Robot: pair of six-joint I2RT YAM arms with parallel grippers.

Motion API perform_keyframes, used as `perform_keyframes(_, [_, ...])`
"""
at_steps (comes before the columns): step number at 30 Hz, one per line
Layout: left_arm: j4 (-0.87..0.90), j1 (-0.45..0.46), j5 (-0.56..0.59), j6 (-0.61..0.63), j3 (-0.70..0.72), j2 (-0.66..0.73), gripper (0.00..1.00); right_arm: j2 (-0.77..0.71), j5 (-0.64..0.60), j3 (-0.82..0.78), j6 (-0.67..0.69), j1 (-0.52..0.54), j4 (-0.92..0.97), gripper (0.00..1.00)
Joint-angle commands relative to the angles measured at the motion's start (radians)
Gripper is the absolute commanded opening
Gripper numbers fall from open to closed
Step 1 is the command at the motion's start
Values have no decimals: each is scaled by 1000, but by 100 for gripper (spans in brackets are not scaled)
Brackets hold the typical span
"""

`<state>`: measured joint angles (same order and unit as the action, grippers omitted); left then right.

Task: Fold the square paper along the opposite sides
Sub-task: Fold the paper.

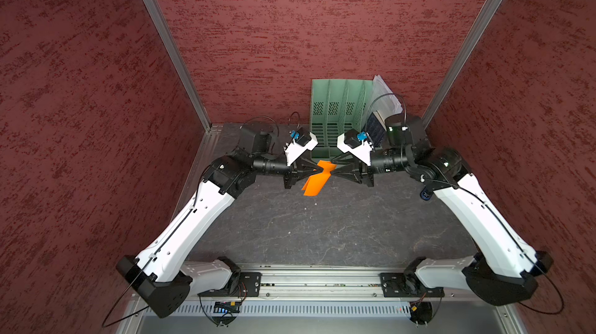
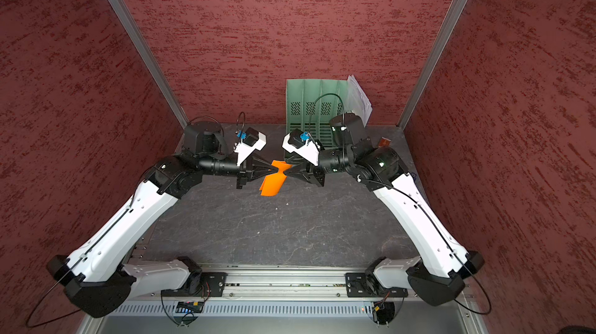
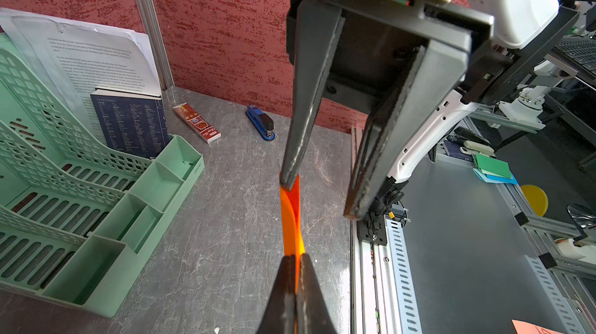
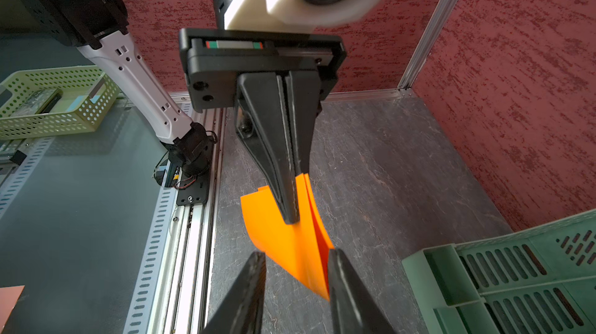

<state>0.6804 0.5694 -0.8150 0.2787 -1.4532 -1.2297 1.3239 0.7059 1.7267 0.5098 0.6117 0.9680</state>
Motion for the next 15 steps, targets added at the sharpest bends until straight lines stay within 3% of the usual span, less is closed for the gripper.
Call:
perform_keyframes(1, [-18,-1,-26,12,0,19,3,0,0,-7,7,12,-11,36])
perform_keyframes(15, [-24,-3,-18,14,-15,-4,3,19,16,-12,4,34,-15,29])
